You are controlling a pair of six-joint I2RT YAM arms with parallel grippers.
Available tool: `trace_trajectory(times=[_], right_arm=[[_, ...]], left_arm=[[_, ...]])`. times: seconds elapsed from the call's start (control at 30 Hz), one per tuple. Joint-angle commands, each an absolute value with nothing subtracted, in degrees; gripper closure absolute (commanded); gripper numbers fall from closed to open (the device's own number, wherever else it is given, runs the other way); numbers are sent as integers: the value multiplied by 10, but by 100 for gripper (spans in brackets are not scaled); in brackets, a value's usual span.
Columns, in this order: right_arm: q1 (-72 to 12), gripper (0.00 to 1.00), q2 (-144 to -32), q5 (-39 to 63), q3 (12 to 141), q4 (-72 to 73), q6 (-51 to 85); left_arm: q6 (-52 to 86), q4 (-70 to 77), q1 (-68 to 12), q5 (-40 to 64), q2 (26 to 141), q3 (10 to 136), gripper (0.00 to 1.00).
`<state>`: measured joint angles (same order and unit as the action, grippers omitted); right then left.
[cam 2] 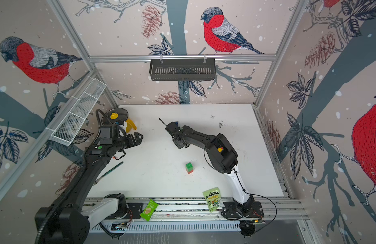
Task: Assemble an ice cream with lego
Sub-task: Adjust the lego brick at the center of the board, then pick up the lego brick from the center of the board.
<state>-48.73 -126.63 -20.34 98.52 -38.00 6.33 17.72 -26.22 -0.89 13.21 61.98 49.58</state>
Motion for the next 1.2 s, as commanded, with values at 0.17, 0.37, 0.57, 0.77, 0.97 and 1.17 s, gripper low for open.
trace_trajectory(times=[0.17,0.37,0.57,0.77,0.97,1.17], right_arm=[[-493,56,-1258,-99,987,-376,83],[-447,36,-1141,-26,889,-270,97],[-453,32,-1165,-27,891,-293,84],[-450,32,-1193,-46,893,-306,60],[-454,34,-1214,-15,892,-303,34],[-454,44,-1228,-14,896,-302,32]], left_arm=[[180,-263,-8,110,612,495,2],[180,-265,-8,118,617,495,2],[190,-252,-9,131,625,494,2],[192,-252,-7,138,641,496,2],[194,-246,-7,152,649,494,2],[199,-241,-5,167,653,500,2]])
